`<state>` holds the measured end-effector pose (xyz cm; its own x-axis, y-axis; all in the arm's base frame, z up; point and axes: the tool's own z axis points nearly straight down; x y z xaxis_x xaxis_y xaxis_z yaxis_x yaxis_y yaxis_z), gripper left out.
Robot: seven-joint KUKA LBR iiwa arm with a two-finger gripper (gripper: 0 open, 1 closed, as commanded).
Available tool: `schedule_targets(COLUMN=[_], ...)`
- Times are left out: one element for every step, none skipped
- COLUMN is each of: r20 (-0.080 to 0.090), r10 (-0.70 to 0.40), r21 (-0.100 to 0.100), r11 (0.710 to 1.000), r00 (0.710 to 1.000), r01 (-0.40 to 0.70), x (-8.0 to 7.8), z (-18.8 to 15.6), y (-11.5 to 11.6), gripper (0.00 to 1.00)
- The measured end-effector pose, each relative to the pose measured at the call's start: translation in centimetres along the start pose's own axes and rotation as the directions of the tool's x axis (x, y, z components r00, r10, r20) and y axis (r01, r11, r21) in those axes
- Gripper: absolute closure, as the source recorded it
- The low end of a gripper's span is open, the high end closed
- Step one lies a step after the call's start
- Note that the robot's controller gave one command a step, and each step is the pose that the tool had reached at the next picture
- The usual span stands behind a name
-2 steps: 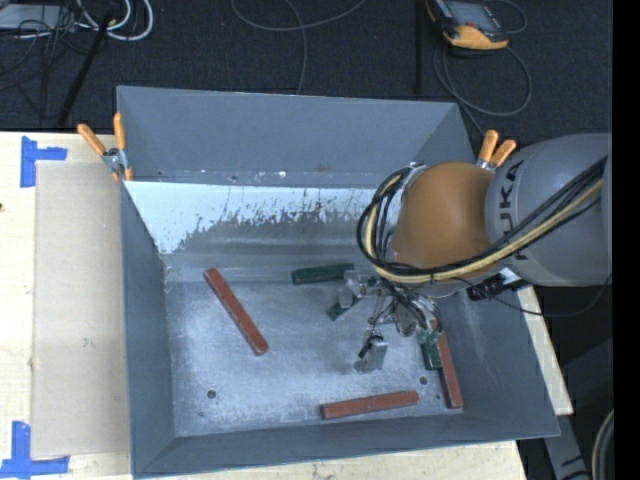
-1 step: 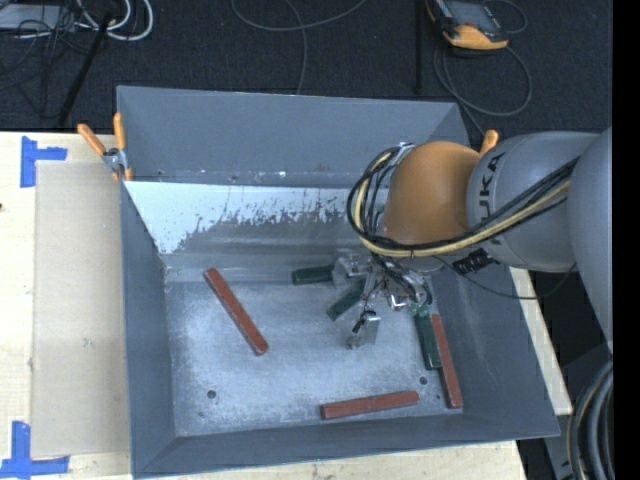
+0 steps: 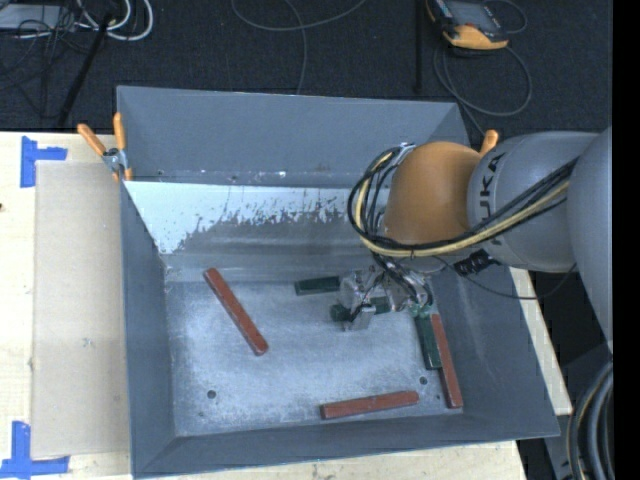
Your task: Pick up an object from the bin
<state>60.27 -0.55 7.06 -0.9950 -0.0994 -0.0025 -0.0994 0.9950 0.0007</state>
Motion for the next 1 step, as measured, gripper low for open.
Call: schedule_targets(r20=[0.008], r10=[-0.051], r21=[0.002], r11=[0.999], r00=[0.999], r01=[0.051], x=[0.35], z=[-14.93], y=[0.51], gripper=[1.0])
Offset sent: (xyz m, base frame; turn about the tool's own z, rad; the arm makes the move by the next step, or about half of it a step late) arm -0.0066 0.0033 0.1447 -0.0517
